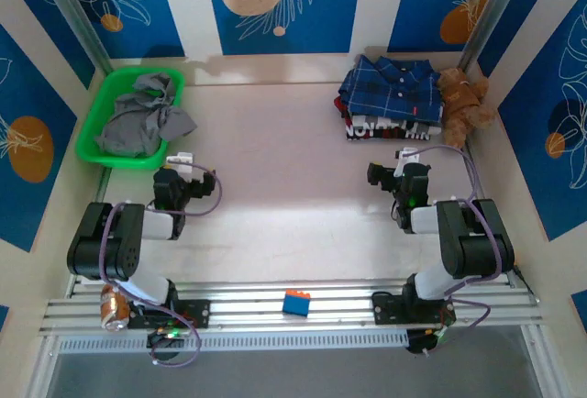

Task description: Fold and stack the long sleeve shirts

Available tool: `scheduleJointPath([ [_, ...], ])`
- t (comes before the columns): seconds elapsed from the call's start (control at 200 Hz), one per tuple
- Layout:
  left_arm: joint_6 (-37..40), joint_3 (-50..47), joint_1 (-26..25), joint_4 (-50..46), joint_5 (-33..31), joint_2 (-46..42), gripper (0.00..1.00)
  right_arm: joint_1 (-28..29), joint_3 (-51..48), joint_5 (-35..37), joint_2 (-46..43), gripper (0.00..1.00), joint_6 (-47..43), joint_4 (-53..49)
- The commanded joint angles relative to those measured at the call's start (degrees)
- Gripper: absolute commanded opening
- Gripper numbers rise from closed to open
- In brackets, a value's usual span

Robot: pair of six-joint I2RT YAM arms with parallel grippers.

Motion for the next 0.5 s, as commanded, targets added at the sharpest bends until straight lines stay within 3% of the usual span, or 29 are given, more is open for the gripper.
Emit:
scheduleJointPath([
  [0.0,0.9,0.5,-0.3,1.2,-0.9,-0.1,1.00,0.0,0.7,-0.1,-0.8,0.99,-1.0,2.3],
  [0.495,0.9,0.7,-0.2,0.8,-0.9,-0.1,1.00,0.0,0.7,-0.1,-0.8,0.99,-1.0,2.4],
])
